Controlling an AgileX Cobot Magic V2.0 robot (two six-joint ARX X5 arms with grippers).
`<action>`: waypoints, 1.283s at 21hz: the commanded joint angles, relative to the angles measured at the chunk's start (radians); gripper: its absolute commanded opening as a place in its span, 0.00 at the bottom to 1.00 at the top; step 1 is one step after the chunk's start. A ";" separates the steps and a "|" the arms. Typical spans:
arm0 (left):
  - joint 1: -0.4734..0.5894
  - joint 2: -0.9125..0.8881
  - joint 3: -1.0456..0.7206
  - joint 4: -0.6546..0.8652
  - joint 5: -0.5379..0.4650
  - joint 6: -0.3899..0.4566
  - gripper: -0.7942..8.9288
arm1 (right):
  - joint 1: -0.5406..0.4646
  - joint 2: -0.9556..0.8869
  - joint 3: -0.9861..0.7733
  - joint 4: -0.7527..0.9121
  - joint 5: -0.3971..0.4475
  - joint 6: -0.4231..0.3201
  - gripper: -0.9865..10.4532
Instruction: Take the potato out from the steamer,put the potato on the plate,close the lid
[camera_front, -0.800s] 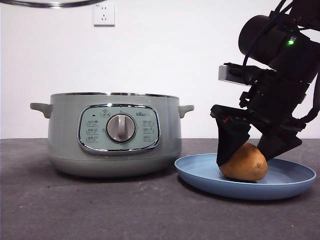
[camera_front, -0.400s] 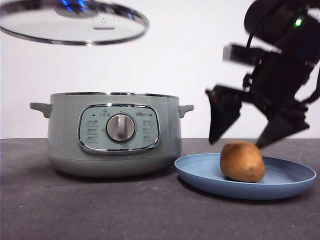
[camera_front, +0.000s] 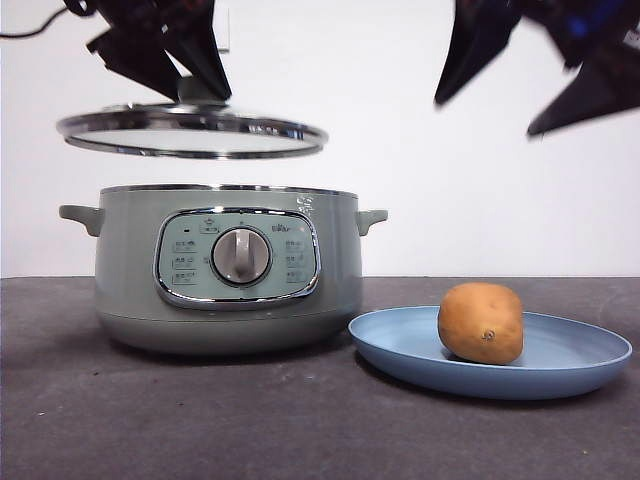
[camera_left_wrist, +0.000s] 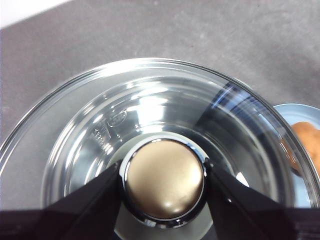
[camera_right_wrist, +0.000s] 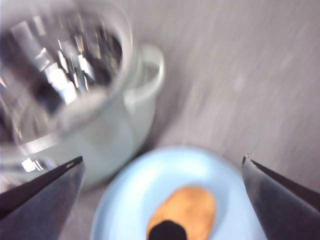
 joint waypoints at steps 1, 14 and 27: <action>-0.013 0.019 0.006 0.065 0.011 0.013 0.07 | 0.000 -0.067 -0.010 -0.006 0.007 0.029 0.66; -0.047 0.116 0.006 0.113 -0.002 0.012 0.07 | 0.001 -0.200 -0.010 -0.122 0.028 0.037 0.66; -0.051 0.166 0.006 0.088 -0.001 -0.021 0.32 | 0.001 -0.200 -0.010 -0.139 0.024 0.037 0.66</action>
